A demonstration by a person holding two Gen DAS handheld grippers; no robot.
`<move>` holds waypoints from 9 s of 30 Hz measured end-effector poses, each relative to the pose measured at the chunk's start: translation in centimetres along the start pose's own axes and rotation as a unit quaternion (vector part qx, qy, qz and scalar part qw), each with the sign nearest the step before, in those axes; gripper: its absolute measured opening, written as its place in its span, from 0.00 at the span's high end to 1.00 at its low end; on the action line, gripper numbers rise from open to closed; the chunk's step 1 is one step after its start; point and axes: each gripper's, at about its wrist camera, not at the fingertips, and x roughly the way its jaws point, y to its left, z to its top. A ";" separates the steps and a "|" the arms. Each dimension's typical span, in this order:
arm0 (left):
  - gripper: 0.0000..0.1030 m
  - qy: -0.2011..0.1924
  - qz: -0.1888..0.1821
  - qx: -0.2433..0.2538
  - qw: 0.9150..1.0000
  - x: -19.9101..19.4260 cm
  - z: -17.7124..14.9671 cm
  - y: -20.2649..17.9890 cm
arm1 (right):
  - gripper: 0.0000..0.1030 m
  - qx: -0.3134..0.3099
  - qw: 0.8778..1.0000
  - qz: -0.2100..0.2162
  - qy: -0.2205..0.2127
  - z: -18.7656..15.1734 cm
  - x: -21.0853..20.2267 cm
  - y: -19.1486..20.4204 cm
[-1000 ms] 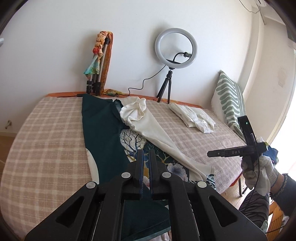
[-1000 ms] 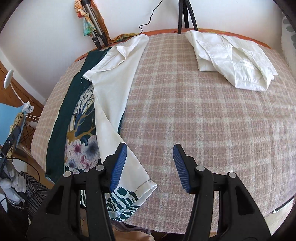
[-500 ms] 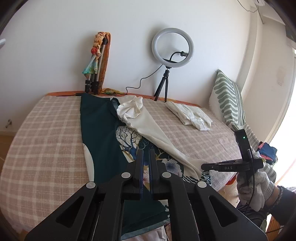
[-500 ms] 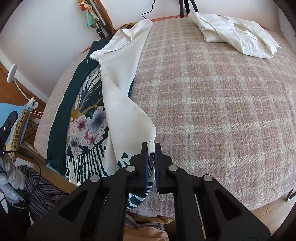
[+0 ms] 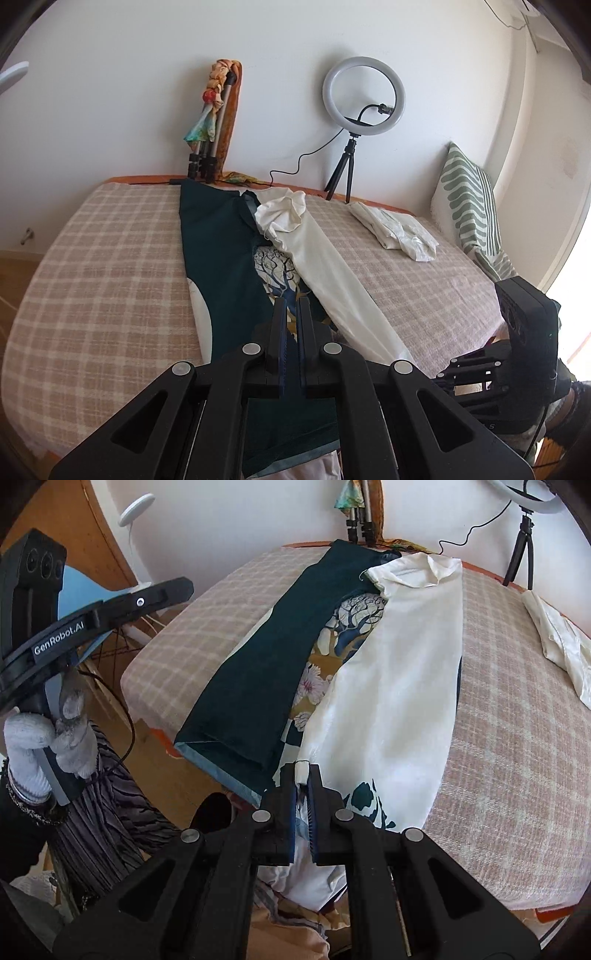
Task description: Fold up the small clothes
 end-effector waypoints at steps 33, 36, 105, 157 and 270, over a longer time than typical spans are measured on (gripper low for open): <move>0.84 0.019 -0.012 -0.039 0.999 11.8 8.5 4.6 | 0.37 0.328 0.940 0.085 -0.032 23.7 5.6 -25.6; 0.84 0.013 -0.013 -0.046 0.999 12.1 9.1 5.0 | 0.37 0.383 0.919 0.093 -0.024 25.1 8.2 -27.6; 0.56 -0.019 0.005 -0.105 0.994 4.6 8.4 10.3 | 0.55 0.192 0.975 0.099 -0.045 18.8 2.3 -16.2; 0.56 0.178 -0.056 -0.092 0.978 1.0 -8.6 4.8 | 0.93 -0.085 0.987 -0.128 0.041 -5.1 -3.8 -0.4; 0.97 0.180 -0.009 0.207 0.961 -0.6 -11.7 -1.0 | 0.45 0.135 0.985 0.081 0.070 -7.0 -0.1 -8.9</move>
